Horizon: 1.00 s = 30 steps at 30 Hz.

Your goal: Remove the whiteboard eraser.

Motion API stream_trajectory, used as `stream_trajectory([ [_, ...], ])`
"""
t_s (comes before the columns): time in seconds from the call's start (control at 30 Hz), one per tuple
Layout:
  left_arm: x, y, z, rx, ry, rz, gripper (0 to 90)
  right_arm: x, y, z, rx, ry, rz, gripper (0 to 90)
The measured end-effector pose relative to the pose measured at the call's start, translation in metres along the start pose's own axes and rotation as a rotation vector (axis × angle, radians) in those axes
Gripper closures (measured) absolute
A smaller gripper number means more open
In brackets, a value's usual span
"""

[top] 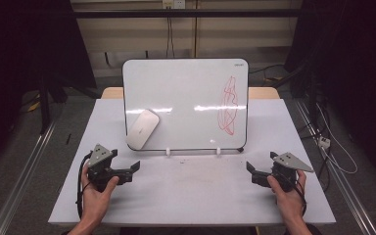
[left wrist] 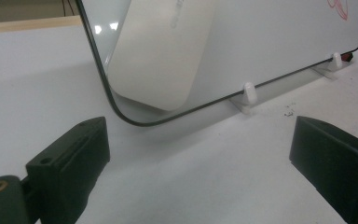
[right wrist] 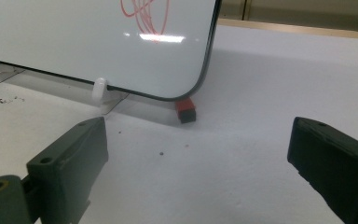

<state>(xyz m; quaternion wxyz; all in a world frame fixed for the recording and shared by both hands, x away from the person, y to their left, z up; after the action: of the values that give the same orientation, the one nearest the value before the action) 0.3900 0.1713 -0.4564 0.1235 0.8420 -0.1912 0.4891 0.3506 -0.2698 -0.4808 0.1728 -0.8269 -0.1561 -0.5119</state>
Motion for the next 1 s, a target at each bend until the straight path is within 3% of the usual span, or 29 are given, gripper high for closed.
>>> stream_trajectory([
  [0.23,0.009,-0.004,0.0,0.007,-0.006,0.028,4.7,-0.001,0.0,0.0,0.005,-0.002,0.007,4.8],
  [0.4,0.017,0.001,0.007,-0.005,-0.004,0.049,4.9,-0.001,0.001,0.001,0.007,-0.003,0.008,4.8],
  [0.5,0.021,0.004,0.011,0.004,-0.011,0.084,5.2,-0.001,0.001,0.001,0.009,-0.005,0.008,4.8],
  [0.7,0.029,0.007,0.021,0.007,-0.017,0.083,6.4,0.0,-0.001,0.003,0.02,-0.006,0.002,4.9],
  [1.0,0.047,0.008,0.032,0.058,0.008,0.142,7.8,-0.001,-0.001,0.003,0.023,-0.01,0.003,4.9],
])
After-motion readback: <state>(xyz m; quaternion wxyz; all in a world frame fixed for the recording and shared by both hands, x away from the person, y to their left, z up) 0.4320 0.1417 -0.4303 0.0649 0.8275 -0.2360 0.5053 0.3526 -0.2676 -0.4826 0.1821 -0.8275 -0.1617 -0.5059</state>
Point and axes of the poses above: each handheld gripper's, and its own axes: z roughly forward along the jaws, x roughly out of its top, y roughly to its right, the point moved 7 cm from there along z, roughly forward along the jaws, and after that the axes turned 10 degrees about x, right-handed, at the moved point
